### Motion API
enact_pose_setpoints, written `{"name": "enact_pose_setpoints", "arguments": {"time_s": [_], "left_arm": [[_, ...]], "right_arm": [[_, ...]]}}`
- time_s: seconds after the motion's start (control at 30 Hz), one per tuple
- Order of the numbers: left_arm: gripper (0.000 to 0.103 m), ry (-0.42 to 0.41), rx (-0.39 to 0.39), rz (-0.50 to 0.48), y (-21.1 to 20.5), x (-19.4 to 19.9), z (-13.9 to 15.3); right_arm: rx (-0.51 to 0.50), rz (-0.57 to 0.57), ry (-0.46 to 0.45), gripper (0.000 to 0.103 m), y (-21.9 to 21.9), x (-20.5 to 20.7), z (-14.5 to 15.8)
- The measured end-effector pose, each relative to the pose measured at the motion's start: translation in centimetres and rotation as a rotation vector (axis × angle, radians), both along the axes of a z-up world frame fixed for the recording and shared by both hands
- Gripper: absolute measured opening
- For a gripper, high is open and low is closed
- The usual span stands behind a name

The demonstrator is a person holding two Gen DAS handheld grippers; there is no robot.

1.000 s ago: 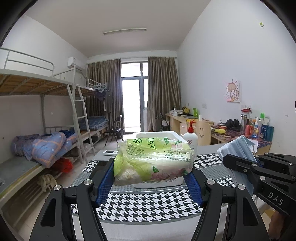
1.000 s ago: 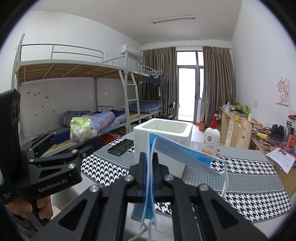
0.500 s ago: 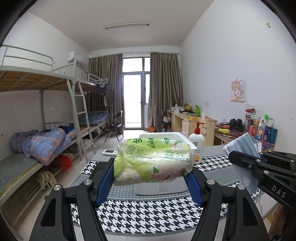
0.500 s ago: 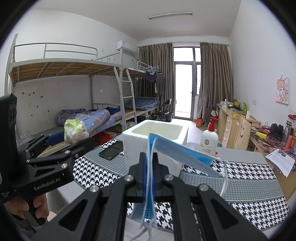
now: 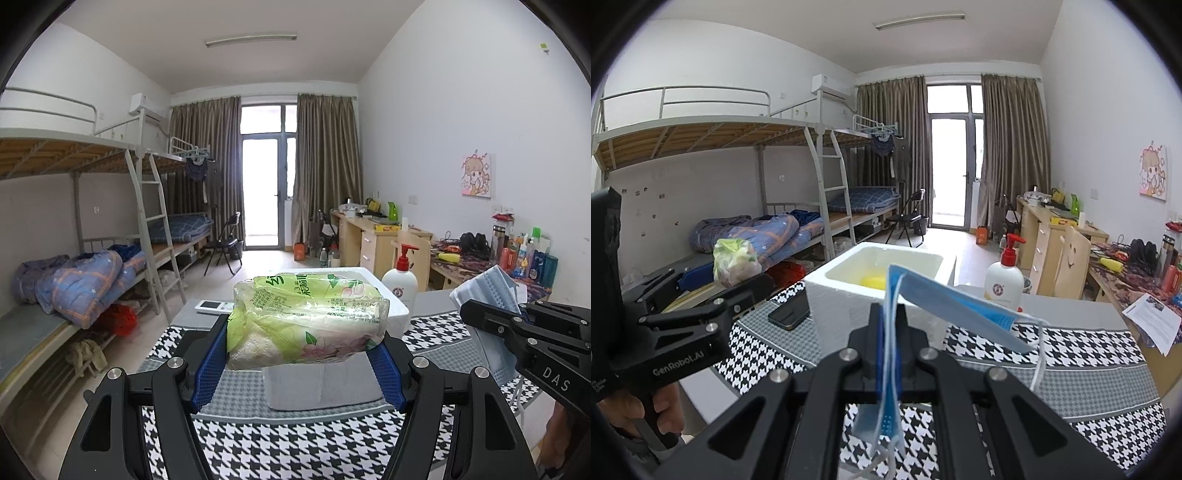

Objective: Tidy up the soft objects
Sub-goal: 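Carry the green-printed packet and blue mask over the white foam box, then lower the green-printed packet into the box and open the left tool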

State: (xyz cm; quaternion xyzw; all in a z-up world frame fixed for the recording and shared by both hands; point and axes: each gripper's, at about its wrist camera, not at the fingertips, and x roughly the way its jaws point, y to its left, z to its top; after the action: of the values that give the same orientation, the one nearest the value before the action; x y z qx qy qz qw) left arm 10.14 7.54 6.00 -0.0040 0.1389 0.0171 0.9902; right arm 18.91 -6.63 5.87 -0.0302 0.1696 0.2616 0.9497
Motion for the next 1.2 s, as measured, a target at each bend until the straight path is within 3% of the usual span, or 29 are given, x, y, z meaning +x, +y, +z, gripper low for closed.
{"name": "enact_pose_setpoints", "arguments": {"time_s": [1.2], "left_arm": [[0.071, 0.049, 0.005, -0.016, 1.6, 9.4, 0.5]], "right_arm": [[-0.026, -0.044, 0.071, 0.007, 1.7, 9.6, 0.6]]}}
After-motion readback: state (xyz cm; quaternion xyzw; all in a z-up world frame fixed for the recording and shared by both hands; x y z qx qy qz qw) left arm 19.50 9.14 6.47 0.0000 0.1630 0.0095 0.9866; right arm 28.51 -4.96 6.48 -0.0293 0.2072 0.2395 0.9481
